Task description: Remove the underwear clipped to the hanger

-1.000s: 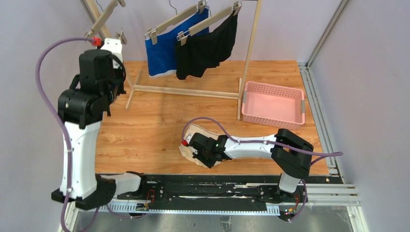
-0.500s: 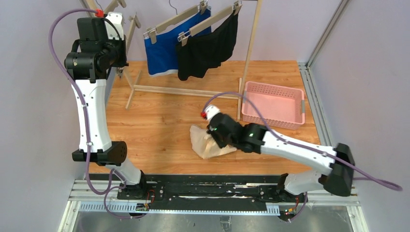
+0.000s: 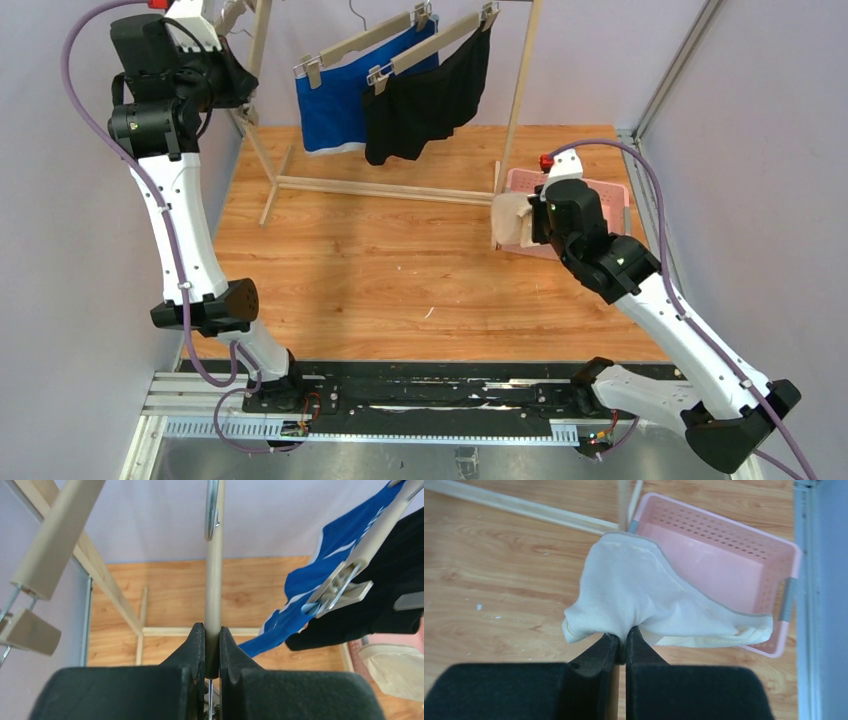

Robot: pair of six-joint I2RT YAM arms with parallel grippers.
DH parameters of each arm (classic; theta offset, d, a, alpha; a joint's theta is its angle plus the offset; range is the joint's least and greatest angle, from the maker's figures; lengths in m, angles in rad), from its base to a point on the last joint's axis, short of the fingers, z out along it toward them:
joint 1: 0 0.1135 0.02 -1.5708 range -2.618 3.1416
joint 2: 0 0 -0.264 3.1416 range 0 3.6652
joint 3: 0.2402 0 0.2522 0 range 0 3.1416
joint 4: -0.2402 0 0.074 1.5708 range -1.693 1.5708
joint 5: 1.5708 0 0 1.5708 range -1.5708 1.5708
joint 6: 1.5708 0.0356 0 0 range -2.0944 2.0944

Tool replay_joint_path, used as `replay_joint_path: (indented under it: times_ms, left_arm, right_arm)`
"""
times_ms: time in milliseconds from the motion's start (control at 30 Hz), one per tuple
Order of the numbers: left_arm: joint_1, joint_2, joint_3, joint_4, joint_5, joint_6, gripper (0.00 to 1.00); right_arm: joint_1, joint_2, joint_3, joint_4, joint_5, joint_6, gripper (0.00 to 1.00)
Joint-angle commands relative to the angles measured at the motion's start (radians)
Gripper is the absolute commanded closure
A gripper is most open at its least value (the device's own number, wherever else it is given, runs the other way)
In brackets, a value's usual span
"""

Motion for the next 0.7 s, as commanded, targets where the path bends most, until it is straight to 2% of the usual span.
replay_joint_path:
  times_ms: [0, 100, 400, 667]
  left_arm:
    - [0.040, -0.003, 0.006, 0.198, 0.117, -0.110, 1.00]
    - [0.055, 0.003, 0.003, 0.254, 0.149, -0.145, 1.00]
    - [0.071, 0.049, -0.002, 0.311, 0.163, -0.166, 1.00]
    - [0.073, 0.091, -0.002, 0.315, 0.163, -0.144, 1.00]
  right_arm:
    - [-0.067, 0.002, 0.013, 0.017, 0.149, -0.054, 0.99]
    - [-0.139, 0.005, -0.006, 0.038, 0.173, -0.058, 0.99]
    - [-0.347, -0.031, -0.091, 0.139, 0.096, -0.061, 0.99]
    - [-0.388, -0.045, -0.139, 0.163, 0.078, -0.065, 0.99]
